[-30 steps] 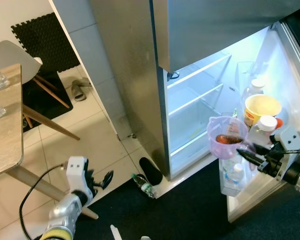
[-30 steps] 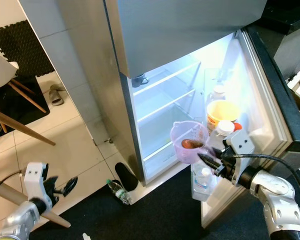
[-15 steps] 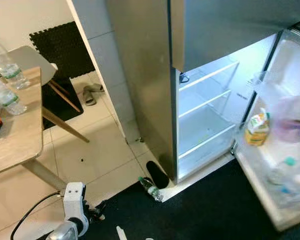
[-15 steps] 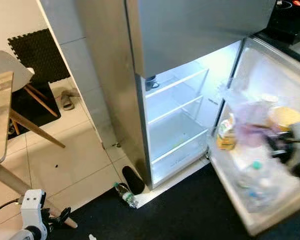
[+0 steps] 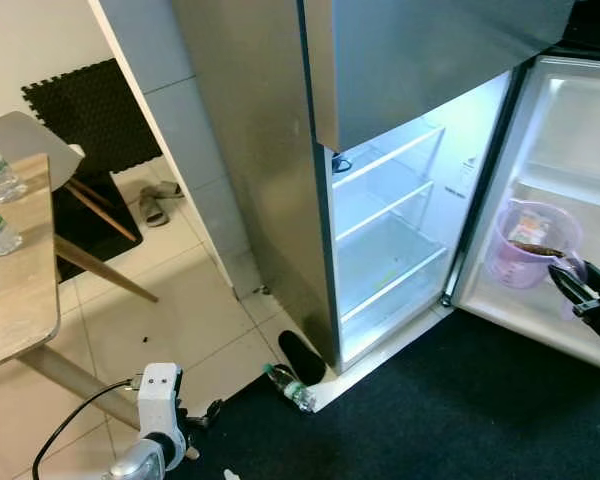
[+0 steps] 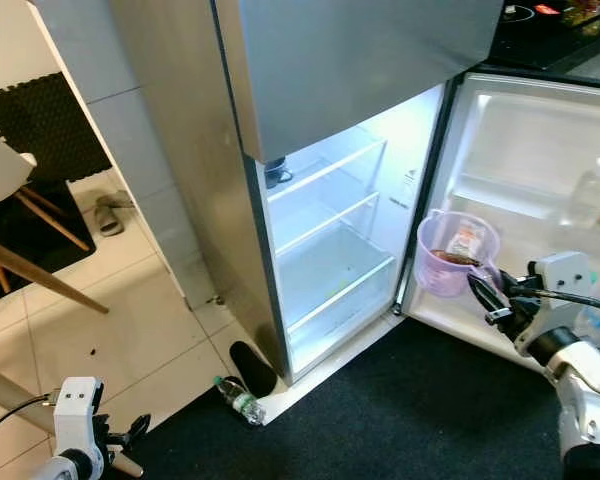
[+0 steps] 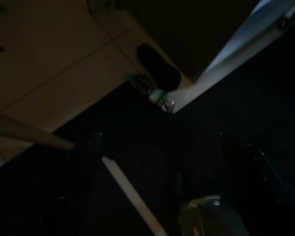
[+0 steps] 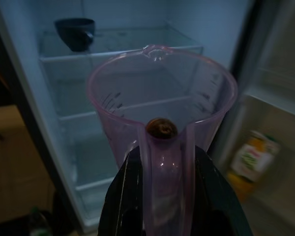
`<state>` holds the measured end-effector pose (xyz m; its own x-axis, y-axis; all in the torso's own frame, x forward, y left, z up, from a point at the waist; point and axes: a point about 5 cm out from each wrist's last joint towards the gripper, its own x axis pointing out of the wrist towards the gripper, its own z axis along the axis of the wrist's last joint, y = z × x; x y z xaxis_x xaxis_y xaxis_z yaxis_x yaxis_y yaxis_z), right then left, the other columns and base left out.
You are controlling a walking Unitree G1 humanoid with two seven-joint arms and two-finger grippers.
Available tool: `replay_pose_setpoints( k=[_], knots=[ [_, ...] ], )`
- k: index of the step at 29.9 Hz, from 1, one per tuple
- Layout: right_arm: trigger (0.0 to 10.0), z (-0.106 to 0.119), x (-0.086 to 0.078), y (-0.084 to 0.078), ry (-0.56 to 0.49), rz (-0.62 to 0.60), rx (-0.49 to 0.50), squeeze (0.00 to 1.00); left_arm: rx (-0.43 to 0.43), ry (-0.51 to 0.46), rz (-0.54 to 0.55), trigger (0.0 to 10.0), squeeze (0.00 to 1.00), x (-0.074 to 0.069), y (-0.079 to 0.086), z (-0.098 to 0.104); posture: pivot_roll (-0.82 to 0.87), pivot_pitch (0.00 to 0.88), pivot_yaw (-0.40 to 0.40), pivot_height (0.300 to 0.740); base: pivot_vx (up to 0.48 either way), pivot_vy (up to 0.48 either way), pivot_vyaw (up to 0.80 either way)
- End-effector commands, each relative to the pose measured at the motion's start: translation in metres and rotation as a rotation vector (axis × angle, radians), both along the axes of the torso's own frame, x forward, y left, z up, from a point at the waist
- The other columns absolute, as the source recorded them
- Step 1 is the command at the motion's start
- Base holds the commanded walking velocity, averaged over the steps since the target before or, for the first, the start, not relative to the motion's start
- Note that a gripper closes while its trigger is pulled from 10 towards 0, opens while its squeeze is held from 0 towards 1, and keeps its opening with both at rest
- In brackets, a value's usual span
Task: Restocking fridge
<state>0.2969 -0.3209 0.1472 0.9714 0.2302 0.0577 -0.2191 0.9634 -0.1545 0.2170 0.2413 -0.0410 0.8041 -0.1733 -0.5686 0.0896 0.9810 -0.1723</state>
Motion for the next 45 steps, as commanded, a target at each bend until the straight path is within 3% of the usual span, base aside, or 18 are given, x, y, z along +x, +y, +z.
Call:
replay_pose_setpoints(
  k=[1,3,9,12,17,20,23,29,30,35,40,45],
  knots=[
    [10.0,-0.016,0.006,0.018,0.043,0.037,0.031,0.0,0.009,0.051,-0.005,10.0,0.0,-0.01,-0.005,-0.009,-0.06,0.073,0.097,0.74,0.0,0.0,0.0],
    [10.0,-0.025,0.009,0.031,0.069,0.063,0.057,0.0,0.014,0.071,0.004,10.0,0.0,-0.014,-0.005,-0.012,-0.06,0.073,0.097,0.74,0.0,0.0,0.0],
    [10.0,-0.03,0.013,0.045,0.086,0.098,0.086,0.0,0.02,0.097,0.014,10.0,0.0,-0.021,-0.006,-0.017,-0.05,0.07,0.093,0.74,0.0,0.0,0.0],
    [10.0,-0.03,0.019,0.054,0.097,0.112,0.118,0.0,0.018,0.147,0.048,10.0,0.0,-0.035,-0.006,-0.025,-0.05,0.067,0.086,0.74,0.0,0.0,0.0],
    [10.0,-0.032,0.022,0.058,0.11,0.114,0.123,0.0,0.021,0.182,0.07,10.0,0.0,-0.044,-0.004,-0.03,-0.05,0.066,0.086,0.74,0.0,0.0,0.0],
    [10.0,-0.037,0.025,0.07,0.133,0.146,0.132,0.0,0.028,0.254,0.129,10.0,0.0,-0.065,0.0,-0.039,-0.04,0.061,0.081,0.74,0.0,0.0,0.0],
    [10.0,-0.039,0.026,0.078,0.14,0.175,0.138,0.0,0.022,0.277,0.155,10.0,0.0,-0.073,0.001,-0.042,-0.04,0.061,0.08,0.74,0.0,0.0,0.0],
    [10.0,-0.042,0.027,0.087,0.15,0.213,0.136,0.0,0.008,0.284,0.17,10.0,0.0,-0.076,0.001,-0.044,-0.04,0.062,0.076,0.74,0.0,0.0,0.0],
    [10.0,-0.044,0.026,0.099,0.159,0.277,0.142,0.0,-0.005,0.287,0.192,10.0,0.0,-0.078,0.001,-0.044,-0.04,0.058,0.068,0.74,0.0,0.0,0.0],
    [10.0,-0.05,0.026,0.119,0.17,0.364,0.141,0.0,-0.017,0.296,0.22,10.0,0.0,-0.079,0.0,-0.045,-0.04,0.056,0.063,0.74,0.0,0.0,0.3],
    [10.0,-0.057,0.029,0.156,0.201,0.486,0.156,0.0,-0.019,0.283,0.222,10.0,0.0,-0.069,-0.008,-0.045,-0.02,0.048,0.042,0.74,0.0,0.0,0.74],
    [10.0,-0.058,0.031,0.164,0.204,0.505,0.149,0.0,-0.028,0.281,0.233,10.0,0.0,-0.068,-0.011,-0.045,-0.02,0.042,0.036,0.74,0.0,0.0,0.74]
  ],
)
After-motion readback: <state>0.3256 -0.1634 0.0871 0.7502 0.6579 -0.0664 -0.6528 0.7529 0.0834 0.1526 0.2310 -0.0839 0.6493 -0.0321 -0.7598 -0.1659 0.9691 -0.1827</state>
